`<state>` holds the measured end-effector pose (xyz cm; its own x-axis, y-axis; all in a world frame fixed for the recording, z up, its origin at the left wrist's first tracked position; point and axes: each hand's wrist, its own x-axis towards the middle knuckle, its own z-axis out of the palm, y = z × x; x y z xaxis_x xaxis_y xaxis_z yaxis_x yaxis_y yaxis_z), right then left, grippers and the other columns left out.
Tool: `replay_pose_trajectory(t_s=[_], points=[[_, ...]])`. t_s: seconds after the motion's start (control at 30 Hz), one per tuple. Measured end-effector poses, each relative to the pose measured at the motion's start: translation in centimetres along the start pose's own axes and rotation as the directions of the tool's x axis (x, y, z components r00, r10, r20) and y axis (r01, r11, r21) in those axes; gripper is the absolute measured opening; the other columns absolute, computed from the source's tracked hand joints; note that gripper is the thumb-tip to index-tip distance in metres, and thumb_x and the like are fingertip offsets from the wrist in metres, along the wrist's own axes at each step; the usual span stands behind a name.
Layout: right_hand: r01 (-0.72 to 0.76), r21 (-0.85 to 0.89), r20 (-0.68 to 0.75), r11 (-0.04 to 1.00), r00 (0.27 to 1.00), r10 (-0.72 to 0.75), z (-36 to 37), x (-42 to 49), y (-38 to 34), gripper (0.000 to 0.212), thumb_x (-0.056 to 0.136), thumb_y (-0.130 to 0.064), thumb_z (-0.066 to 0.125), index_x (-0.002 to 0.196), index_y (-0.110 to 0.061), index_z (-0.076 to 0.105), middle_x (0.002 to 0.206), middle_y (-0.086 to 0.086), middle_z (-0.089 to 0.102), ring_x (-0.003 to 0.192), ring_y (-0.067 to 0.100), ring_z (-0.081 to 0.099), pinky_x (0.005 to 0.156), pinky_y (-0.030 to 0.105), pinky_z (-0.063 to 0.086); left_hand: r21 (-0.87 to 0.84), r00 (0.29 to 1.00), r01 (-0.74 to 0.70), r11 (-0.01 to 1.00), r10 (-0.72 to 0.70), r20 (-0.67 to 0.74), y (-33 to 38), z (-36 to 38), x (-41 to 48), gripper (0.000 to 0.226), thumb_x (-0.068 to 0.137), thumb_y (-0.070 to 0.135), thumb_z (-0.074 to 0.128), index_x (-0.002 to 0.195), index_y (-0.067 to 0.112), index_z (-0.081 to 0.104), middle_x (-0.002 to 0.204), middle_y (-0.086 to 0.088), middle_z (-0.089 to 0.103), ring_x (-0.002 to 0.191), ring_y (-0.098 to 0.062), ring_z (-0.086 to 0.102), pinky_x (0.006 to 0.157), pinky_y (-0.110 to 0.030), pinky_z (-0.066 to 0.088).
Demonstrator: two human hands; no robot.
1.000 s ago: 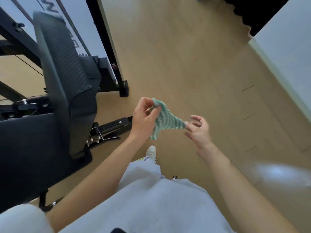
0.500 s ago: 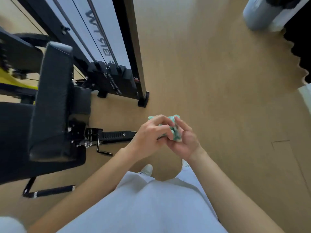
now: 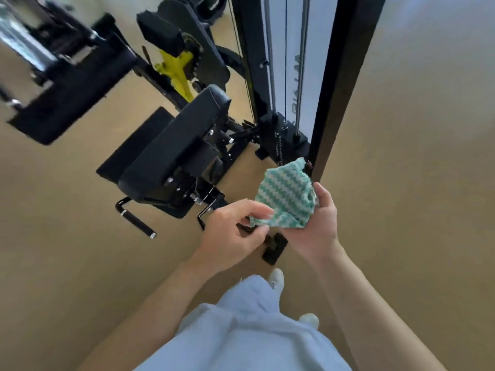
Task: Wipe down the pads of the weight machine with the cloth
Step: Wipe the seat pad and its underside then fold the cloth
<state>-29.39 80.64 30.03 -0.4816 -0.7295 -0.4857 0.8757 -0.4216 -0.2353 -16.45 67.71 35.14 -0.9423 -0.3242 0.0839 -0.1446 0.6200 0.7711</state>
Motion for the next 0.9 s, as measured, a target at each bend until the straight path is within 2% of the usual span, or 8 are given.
replay_pose_trajectory(t_s=[0.17,0.3,0.33,0.4,0.47,0.6,0.73,0.9], points=[[0.213,-0.44,0.25,0.872,0.962,-0.109,7.2,2.4,-1.9,0.054,0.072,-0.027,0.062,0.124,-0.017,0.056,0.109,0.007,0.057,0.099,0.024,0.054,0.085,0.039,0.044,0.293,0.881,-0.008,0.956,0.146,-0.45,0.3,-5.4,3.6,0.02,0.092,0.013,0.069,0.111,0.018,0.073,0.105,0.02,0.065,0.1,-0.012,0.065,0.088,-0.035,0.056],[0.44,-0.897,0.44,0.043,0.898,-0.018,11.7,4.8,-2.8,0.048,0.077,0.01,0.049,0.124,-0.002,0.055,0.102,0.014,0.057,0.091,0.027,0.056,0.077,0.041,0.048,0.446,0.724,0.12,0.887,0.229,-0.65,-1.7,-8.4,6.4,0.022,0.094,0.019,0.064,0.113,0.013,0.073,0.118,0.0,0.072,0.112,-0.023,0.064,0.096,-0.043,0.05],[0.478,-0.868,0.483,-0.136,0.876,-0.005,12.5,5.8,-3.0,0.056,0.084,0.013,0.047,0.138,-0.002,0.048,0.126,0.015,0.056,0.116,0.029,0.055,0.097,0.044,0.049,0.456,0.721,0.207,0.866,0.179,-0.669,-2.5,-8.8,7.1,0.026,0.093,0.023,0.063,0.117,0.015,0.071,0.125,-0.001,0.07,0.118,-0.024,0.062,0.1,-0.041,0.048],[0.628,-0.737,0.641,-0.25,0.766,0.035,13.8,8.2,-3.1,0.079,0.09,0.015,0.046,0.159,-0.017,0.025,0.162,0.006,0.027,0.152,0.022,0.025,0.122,0.04,0.03,0.439,0.739,0.393,0.808,0.006,-0.674,-3.9,-9.1,8.3,0.04,0.094,0.032,0.058,0.131,0.02,0.064,0.14,-0.001,0.062,0.131,-0.023,0.054,0.106,-0.039,0.041],[0.684,-0.666,0.7,-0.299,0.711,0.068,14.6,11.4,-2.4,0.076,0.096,0.001,0.05,0.161,-0.021,0.017,0.164,0.006,0.022,0.154,0.025,0.016,0.123,0.048,0.029,0.441,0.732,0.512,0.737,-0.105,-0.674,-5.0,-8.7,9.2,0.049,0.097,0.041,0.051,0.142,0.022,0.056,0.146,0.0,0.058,0.135,-0.022,0.052,0.109,-0.04,0.039],[0.549,-0.417,0.736,-0.724,0.672,0.086,14.3,16.4,0.7,0.06,0.105,-0.037,0.041,0.159,-0.017,0.026,0.162,0.014,0.031,0.156,0.041,0.001,0.124,0.062,0.005,0.488,0.688,0.586,0.647,-0.079,-0.721,-5.6,-7.5,10.0,0.046,0.1,0.044,0.047,0.139,0.023,0.059,0.132,0.004,0.069,0.12,-0.019,0.064,0.102,-0.038,0.043],[0.554,-0.345,0.822,-0.758,0.568,0.041,14.6,18.6,0.2,0.062,0.104,-0.052,0.031,0.155,-0.019,0.035,0.155,0.015,0.038,0.154,0.041,0.011,0.125,0.058,0.005,0.438,0.633,0.636,0.636,-0.105,-0.767,-5.6,-7.1,10.4,0.041,0.1,0.041,0.05,0.136,0.024,0.061,0.129,0.004,0.07,0.118,-0.019,0.065,0.104,-0.038,0.045],[0.578,-0.475,0.78,-0.664,0.626,-0.014,15.8,20.1,-1.4,0.074,0.096,-0.065,0.04,0.15,-0.015,0.041,0.147,0.018,0.046,0.146,0.041,0.031,0.124,0.053,0.014,0.303,0.46,0.766,0.567,-0.154,-0.874,-5.1,-5.4,12.8,0.037,0.098,0.041,0.051,0.127,0.023,0.064,0.121,0.005,0.071,0.11,-0.021,0.064,0.103,-0.037,0.039]])
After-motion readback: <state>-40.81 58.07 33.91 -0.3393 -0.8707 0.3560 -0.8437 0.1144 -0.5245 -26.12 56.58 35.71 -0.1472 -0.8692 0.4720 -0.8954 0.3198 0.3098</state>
